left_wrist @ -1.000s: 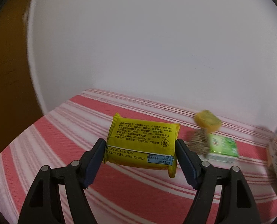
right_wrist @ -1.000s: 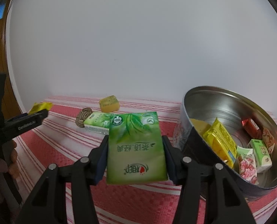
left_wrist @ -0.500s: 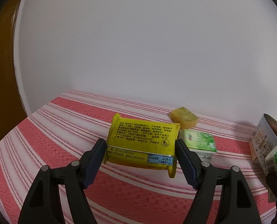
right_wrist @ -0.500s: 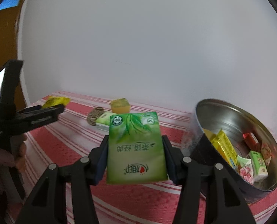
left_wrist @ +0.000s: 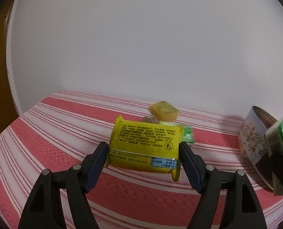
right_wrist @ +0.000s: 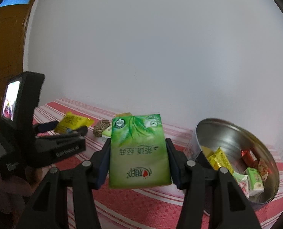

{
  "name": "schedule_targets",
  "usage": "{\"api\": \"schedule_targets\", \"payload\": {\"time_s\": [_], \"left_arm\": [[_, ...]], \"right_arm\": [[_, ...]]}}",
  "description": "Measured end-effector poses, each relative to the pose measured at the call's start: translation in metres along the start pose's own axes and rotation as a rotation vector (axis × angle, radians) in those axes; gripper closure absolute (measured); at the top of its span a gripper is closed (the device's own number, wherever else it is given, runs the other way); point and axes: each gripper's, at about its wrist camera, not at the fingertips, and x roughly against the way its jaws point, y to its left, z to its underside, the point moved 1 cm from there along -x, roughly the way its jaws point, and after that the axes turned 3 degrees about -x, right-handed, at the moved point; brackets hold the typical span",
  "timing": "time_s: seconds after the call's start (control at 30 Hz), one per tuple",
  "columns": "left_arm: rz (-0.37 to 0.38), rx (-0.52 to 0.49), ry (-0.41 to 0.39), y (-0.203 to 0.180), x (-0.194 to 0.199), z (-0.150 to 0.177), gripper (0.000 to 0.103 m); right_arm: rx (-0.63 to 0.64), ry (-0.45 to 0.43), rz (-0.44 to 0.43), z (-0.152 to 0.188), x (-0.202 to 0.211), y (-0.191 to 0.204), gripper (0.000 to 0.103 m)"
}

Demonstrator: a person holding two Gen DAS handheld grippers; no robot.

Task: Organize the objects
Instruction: 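Lift and carry the wafer pack and tissue pack toward the tin with both grippers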

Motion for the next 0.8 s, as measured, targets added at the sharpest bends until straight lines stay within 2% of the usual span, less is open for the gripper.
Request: {"api": "schedule_targets", "payload": {"time_s": [0.1,0.23,0.57,0.8], "left_arm": [[0.031,-0.011,-0.024,-0.015,0.013,-0.001,0.026],[0.076,-0.041,-0.038,-0.041,0.021,-0.002,0.026],[0.195,-0.147,-0.115,-0.118,0.044,-0.019,0.026],[0.267,-0.202,-0.142,-0.171,0.051,-0.031,0.026]], "right_arm": [[0.004,-0.031,-0.002,-0.003,0.012,-0.004,0.049],[-0.014,-0.049,0.036,-0.003,0.022,-0.024,0.049],[-0.157,-0.069,0.175,-0.001,0.052,-0.116,0.049],[-0.236,-0.064,0.291,0.008,0.065,-0.176,0.049]]}}
